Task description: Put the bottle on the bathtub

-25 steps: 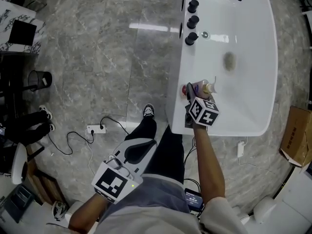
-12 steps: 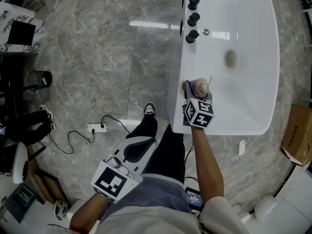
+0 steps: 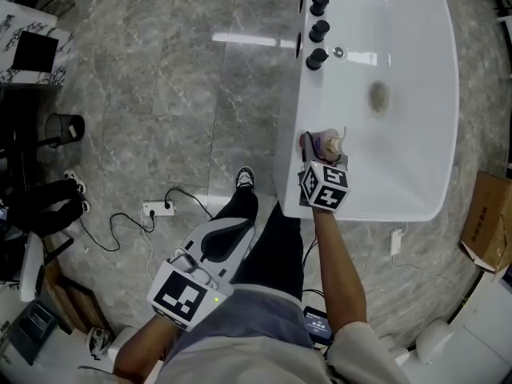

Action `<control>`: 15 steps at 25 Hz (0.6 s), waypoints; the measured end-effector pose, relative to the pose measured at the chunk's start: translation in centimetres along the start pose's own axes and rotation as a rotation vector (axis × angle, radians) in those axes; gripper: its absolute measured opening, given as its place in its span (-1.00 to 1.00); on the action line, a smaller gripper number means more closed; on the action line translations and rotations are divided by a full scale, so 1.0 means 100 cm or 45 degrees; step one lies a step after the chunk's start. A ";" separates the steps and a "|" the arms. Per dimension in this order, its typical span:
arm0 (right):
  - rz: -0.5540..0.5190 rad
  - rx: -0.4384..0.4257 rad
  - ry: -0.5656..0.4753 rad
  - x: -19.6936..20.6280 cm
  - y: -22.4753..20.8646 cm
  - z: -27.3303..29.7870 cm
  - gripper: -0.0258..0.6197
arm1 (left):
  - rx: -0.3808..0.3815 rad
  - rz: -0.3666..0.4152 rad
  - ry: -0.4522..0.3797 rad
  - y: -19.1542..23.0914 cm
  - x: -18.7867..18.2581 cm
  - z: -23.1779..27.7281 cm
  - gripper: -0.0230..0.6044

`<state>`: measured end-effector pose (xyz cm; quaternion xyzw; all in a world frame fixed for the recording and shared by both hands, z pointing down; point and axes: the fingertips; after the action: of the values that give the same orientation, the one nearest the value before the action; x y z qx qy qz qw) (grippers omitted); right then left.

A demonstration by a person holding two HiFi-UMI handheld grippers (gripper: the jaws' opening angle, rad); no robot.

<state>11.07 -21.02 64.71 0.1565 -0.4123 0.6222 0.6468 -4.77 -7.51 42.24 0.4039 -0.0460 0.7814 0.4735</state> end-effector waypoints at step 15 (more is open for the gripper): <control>-0.015 0.012 0.050 0.011 0.008 -0.003 -0.26 | 0.006 -0.025 -0.015 -0.001 0.002 -0.004 -0.89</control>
<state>10.27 -19.93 65.02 0.1498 -0.3958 0.6233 0.6576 -5.00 -7.14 42.07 0.4099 -0.0430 0.7745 0.4799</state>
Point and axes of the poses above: the fingertips, and each gripper's own axes: z forward along the fingers, y to its left, x out of its underside, and after that the axes turned 11 degrees about -x, right-handed
